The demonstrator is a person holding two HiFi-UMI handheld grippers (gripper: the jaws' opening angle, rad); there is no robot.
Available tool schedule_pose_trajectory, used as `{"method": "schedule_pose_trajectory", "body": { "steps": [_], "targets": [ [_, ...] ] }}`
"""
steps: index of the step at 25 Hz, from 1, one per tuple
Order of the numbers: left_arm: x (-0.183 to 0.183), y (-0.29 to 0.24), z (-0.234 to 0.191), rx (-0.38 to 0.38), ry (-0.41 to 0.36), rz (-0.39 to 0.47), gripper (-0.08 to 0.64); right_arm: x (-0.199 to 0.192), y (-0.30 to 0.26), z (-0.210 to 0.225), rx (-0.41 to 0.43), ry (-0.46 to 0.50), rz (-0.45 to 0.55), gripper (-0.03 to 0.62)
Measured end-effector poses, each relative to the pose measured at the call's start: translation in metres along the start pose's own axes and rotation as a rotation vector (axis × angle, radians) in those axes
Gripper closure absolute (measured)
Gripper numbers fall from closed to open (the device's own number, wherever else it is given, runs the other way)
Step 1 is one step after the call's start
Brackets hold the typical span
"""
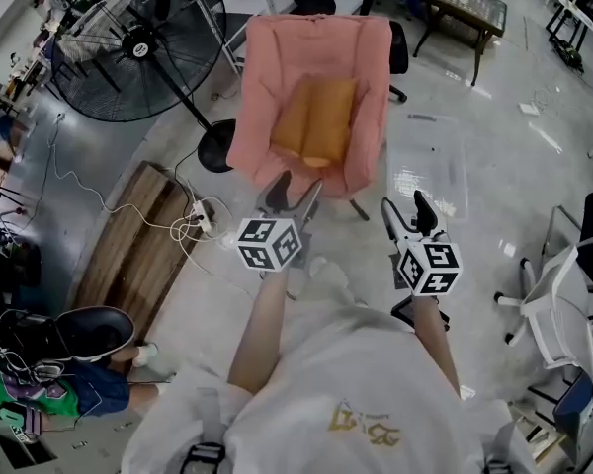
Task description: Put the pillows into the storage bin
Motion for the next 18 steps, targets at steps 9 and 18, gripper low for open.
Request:
{"method": "schedule_pose_trajectory", "body": {
  "steps": [9, 18],
  "targets": [
    [-0.014, -0.051, -0.031, 0.022, 0.03, -0.064, 0.241, -0.005, -0.047, 0.034, -0.024, -0.025, -0.042, 0.311],
    [-0.006, -0.176, -0.105, 0.022, 0.046, -0.146, 0.241, -0.002, -0.171, 0.082, -0.053, -0.039, -0.13, 0.319]
  ]
}}
Point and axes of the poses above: the fingertips, and each gripper's own axes: y backward along the fingers, z to its right, x out of its top, the point moved 8 cm from there along y, backward along the fingers, and after that the axes turned 2 degrees about z, right-handed, at the moved point
